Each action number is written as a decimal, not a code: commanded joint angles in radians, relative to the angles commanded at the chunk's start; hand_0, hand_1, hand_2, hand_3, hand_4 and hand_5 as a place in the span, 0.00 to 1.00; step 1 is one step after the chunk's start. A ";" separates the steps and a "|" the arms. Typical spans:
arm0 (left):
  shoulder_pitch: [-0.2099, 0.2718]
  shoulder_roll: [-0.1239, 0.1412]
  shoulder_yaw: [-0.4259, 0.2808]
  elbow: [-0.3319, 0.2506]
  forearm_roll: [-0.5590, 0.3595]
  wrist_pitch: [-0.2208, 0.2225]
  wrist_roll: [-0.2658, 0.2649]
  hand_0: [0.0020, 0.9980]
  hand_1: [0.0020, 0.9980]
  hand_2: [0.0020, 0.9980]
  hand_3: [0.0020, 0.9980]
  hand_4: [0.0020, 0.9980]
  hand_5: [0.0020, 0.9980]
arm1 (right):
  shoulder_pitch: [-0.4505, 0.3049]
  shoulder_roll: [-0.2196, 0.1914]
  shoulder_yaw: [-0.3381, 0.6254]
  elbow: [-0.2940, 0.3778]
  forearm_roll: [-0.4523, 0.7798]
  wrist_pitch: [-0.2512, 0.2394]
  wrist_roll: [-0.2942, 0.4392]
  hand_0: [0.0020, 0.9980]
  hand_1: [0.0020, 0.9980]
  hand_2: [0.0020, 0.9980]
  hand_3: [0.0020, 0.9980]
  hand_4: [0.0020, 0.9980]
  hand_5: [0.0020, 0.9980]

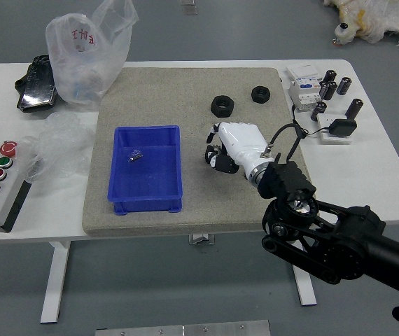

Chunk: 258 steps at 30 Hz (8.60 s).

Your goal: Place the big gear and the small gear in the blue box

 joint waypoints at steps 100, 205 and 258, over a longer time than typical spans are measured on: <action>0.005 -0.003 -0.020 -0.005 0.022 -0.007 0.012 0.71 0.54 0.55 0.69 0.71 0.54 | 0.143 0.138 -0.203 -0.063 0.021 0.012 -0.026 0.56 0.88 0.94 0.92 0.81 0.43; 0.006 -0.003 -0.012 -0.006 0.013 -0.007 0.006 0.71 0.54 0.55 0.69 0.71 0.54 | 0.135 0.094 -0.247 -0.067 0.103 0.024 0.065 0.48 0.79 0.89 0.92 0.67 0.25; -0.015 -0.001 0.074 0.013 -0.091 0.028 -0.058 0.71 0.53 0.55 0.69 0.71 0.53 | -0.486 -0.187 0.742 0.081 1.288 0.067 0.917 0.67 0.69 0.72 0.68 0.80 0.54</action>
